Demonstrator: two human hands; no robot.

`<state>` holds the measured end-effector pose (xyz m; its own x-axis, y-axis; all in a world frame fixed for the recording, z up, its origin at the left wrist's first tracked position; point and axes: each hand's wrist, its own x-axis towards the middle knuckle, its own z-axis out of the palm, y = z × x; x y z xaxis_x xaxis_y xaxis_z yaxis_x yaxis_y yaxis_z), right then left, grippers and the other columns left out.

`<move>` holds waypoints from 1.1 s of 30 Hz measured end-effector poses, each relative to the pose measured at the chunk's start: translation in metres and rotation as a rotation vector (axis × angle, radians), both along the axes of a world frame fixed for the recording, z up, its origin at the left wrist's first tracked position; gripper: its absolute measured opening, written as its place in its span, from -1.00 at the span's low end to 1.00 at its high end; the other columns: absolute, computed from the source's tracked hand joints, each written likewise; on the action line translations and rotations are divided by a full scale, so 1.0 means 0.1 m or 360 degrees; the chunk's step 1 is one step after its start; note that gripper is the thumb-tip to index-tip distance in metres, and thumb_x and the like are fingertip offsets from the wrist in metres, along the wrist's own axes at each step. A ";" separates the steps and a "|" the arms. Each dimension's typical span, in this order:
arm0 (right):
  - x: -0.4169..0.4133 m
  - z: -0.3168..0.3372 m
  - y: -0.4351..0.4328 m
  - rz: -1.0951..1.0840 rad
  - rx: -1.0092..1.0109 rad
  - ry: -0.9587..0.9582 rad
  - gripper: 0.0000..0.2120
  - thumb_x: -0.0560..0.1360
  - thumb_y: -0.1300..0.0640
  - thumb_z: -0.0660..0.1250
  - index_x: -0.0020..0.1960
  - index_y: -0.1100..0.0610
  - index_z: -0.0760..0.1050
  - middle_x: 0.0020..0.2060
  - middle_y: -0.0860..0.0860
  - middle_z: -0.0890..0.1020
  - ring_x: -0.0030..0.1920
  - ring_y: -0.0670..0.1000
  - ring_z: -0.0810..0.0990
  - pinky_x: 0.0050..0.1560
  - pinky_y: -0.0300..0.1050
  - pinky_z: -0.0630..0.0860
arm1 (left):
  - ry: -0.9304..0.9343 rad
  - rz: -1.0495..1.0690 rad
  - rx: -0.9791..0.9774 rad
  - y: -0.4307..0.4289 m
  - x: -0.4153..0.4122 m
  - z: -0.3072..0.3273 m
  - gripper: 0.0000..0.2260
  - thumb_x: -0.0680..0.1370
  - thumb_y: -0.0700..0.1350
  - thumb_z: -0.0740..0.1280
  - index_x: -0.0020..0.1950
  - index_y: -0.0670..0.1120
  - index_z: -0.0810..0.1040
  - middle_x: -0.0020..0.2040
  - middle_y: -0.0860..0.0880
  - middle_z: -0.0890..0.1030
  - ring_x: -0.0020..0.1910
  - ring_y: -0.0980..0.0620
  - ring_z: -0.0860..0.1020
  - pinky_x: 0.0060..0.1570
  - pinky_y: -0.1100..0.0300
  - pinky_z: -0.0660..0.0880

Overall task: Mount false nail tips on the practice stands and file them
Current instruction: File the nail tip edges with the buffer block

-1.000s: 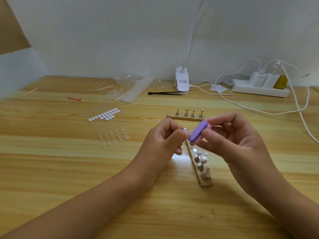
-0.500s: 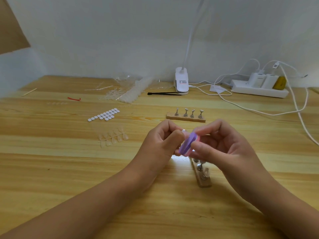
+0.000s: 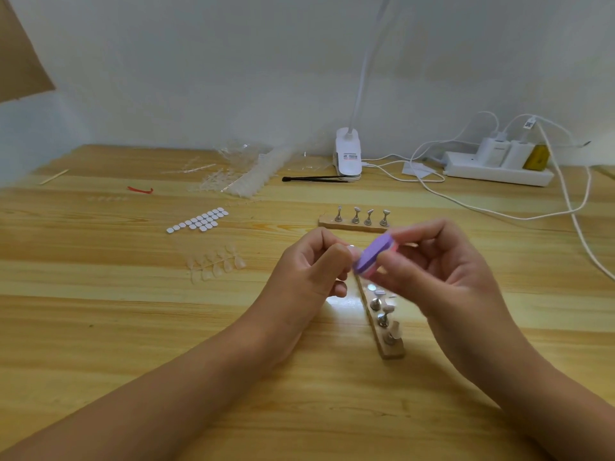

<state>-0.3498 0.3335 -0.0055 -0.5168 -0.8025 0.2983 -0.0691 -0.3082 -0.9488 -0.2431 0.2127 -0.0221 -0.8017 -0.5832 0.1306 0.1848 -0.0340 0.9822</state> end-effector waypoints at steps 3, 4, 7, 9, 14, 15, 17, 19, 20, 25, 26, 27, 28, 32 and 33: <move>0.02 0.00 -0.01 0.0005 0.0028 0.0059 -0.74 0.30 0.13 0.48 -0.06 0.13 0.51 -0.15 0.08 0.70 -0.10 0.07 0.70 -0.09 0.01 0.66 | -0.0012 0.0004 0.0003 0.00 0.00 0.00 -0.89 0.25 0.13 0.37 -0.38 0.14 0.53 -0.28 0.08 0.57 -0.34 0.19 0.49 -0.30 0.34 0.47; 0.01 0.00 -0.01 -0.0057 0.0008 0.0040 -0.71 0.29 0.12 0.47 -0.05 0.15 0.50 -0.14 0.08 0.70 -0.08 0.09 0.70 -0.03 0.08 0.65 | 0.0000 0.0004 0.0016 -0.01 0.01 0.00 -0.89 0.25 0.13 0.38 -0.38 0.14 0.53 -0.28 0.08 0.56 -0.33 0.19 0.48 -0.30 0.34 0.46; 0.01 0.02 -0.01 -0.0013 0.0046 0.0091 -0.68 0.27 0.10 0.48 -0.05 0.17 0.49 -0.14 0.10 0.69 -0.06 0.13 0.69 -0.02 0.13 0.65 | -0.0010 -0.0003 -0.0018 -0.01 0.01 0.00 -0.92 0.27 0.13 0.37 -0.37 0.16 0.55 -0.25 0.08 0.60 -0.31 0.20 0.51 -0.28 0.34 0.48; 0.01 0.02 0.00 -0.0068 0.0000 0.0088 -0.69 0.26 0.08 0.48 -0.06 0.15 0.51 -0.14 0.09 0.70 -0.08 0.10 0.70 -0.06 0.02 0.66 | -0.0003 -0.0009 -0.0019 -0.02 0.02 0.01 -0.92 0.27 0.12 0.37 -0.37 0.15 0.55 -0.26 0.09 0.59 -0.31 0.21 0.50 -0.29 0.35 0.47; 0.07 -0.02 -0.02 -0.0016 -0.0024 0.0139 -0.72 0.32 0.13 0.47 -0.03 0.17 0.50 -0.11 0.10 0.69 -0.05 0.08 0.69 -0.07 -0.11 0.62 | -0.0006 0.0026 -0.0065 -0.04 0.03 0.02 -0.88 0.32 0.07 0.39 -0.28 0.06 0.52 -0.25 0.05 0.59 -0.29 0.13 0.53 -0.24 0.28 0.50; 0.07 -0.03 -0.02 -0.0061 -0.0065 0.0119 -0.72 0.32 0.11 0.47 -0.03 0.16 0.50 -0.11 0.09 0.69 -0.05 0.06 0.69 -0.06 -0.11 0.62 | -0.0001 0.0038 -0.0054 -0.05 0.03 0.02 -0.86 0.31 0.08 0.39 -0.28 0.05 0.52 -0.24 0.04 0.58 -0.29 0.14 0.51 -0.25 0.29 0.49; 0.05 -0.02 -0.01 -0.0097 -0.0097 0.0113 -0.72 0.32 0.09 0.46 -0.03 0.14 0.49 -0.13 0.05 0.70 -0.07 0.03 0.69 -0.09 -0.11 0.63 | 0.0002 0.0040 -0.0041 -0.05 0.03 0.02 -0.85 0.30 0.09 0.40 -0.27 0.05 0.52 -0.22 0.01 0.58 -0.29 0.15 0.50 -0.27 0.31 0.47; 0.05 -0.02 -0.01 -0.0019 -0.0026 0.0184 -0.74 0.33 0.11 0.47 -0.03 0.14 0.50 -0.12 0.05 0.69 -0.06 0.04 0.68 -0.11 -0.08 0.64 | -0.0022 0.0023 -0.0056 -0.04 0.03 0.01 -0.87 0.34 0.05 0.40 -0.25 0.04 0.51 -0.22 0.03 0.60 -0.28 0.16 0.53 -0.26 0.31 0.49; 0.04 -0.01 -0.01 -0.0033 -0.0033 0.0177 -0.74 0.33 0.11 0.47 -0.04 0.13 0.51 -0.12 0.06 0.69 -0.06 0.05 0.68 -0.08 -0.06 0.64 | -0.0026 0.0019 -0.0054 -0.03 0.03 0.01 -0.88 0.34 0.05 0.40 -0.26 0.05 0.51 -0.24 0.05 0.59 -0.30 0.17 0.52 -0.26 0.31 0.49; -0.18 0.12 0.04 -0.0329 -0.0350 -0.0160 -0.80 0.43 0.17 0.39 0.02 0.08 0.46 -0.16 -0.07 0.66 -0.02 0.03 0.68 0.07 -0.10 0.60 | -0.0071 0.0030 -0.0055 -0.05 0.02 0.00 -0.88 0.29 0.11 0.42 -0.35 0.13 0.52 -0.34 0.13 0.50 -0.37 0.18 0.47 -0.28 0.35 0.46; -0.22 0.13 0.04 -0.0349 -0.0360 -0.0192 -0.84 0.48 0.22 0.35 0.03 0.07 0.46 -0.16 -0.09 0.64 -0.04 0.00 0.67 0.07 -0.10 0.60 | -0.0092 0.0034 -0.0064 -0.05 0.02 -0.01 -0.87 0.32 0.10 0.43 -0.36 0.14 0.52 -0.35 0.12 0.49 -0.38 0.18 0.47 -0.28 0.35 0.46; -0.26 0.12 0.05 -0.0365 -0.0356 -0.0212 -0.84 0.52 0.27 0.31 0.03 0.06 0.46 -0.17 -0.10 0.62 -0.05 -0.03 0.67 0.07 -0.10 0.60 | -0.0114 0.0039 -0.0076 -0.05 0.02 -0.01 -0.87 0.34 0.08 0.43 -0.36 0.14 0.52 -0.36 0.12 0.49 -0.39 0.17 0.47 -0.27 0.34 0.46; -0.28 0.11 0.05 -0.0372 -0.0337 -0.0218 -0.82 0.54 0.31 0.27 0.04 0.05 0.45 -0.18 -0.11 0.60 -0.07 -0.05 0.65 0.06 -0.09 0.60 | -0.0136 0.0043 -0.0087 -0.05 0.01 -0.02 -0.86 0.34 0.09 0.43 -0.37 0.14 0.52 -0.36 0.12 0.49 -0.39 0.16 0.47 -0.26 0.33 0.46; -0.31 0.08 0.05 -0.0305 -0.0149 -0.0006 -0.76 0.55 0.34 0.22 0.05 0.02 0.47 -0.20 -0.18 0.58 -0.16 -0.12 0.62 0.01 -0.08 0.62 | -0.0186 0.0008 -0.0058 -0.04 0.01 -0.02 -0.82 0.28 0.18 0.41 -0.34 0.11 0.55 -0.31 0.09 0.52 -0.35 0.14 0.48 -0.29 0.32 0.45; -0.30 0.06 0.05 -0.0290 -0.0085 0.0124 -0.75 0.54 0.33 0.23 0.05 0.01 0.48 -0.19 -0.20 0.58 -0.16 -0.11 0.62 0.01 -0.08 0.63 | -0.0196 -0.0013 -0.0037 -0.04 0.01 -0.01 -0.82 0.29 0.18 0.42 -0.32 0.10 0.57 -0.30 0.08 0.53 -0.34 0.14 0.48 -0.30 0.33 0.45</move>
<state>-0.3801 0.3385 0.0010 -0.6256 -0.6798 0.3827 -0.2007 -0.3338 -0.9210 -0.2421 0.2083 -0.0235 -0.8173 -0.5745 0.0442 0.0623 -0.0119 0.9980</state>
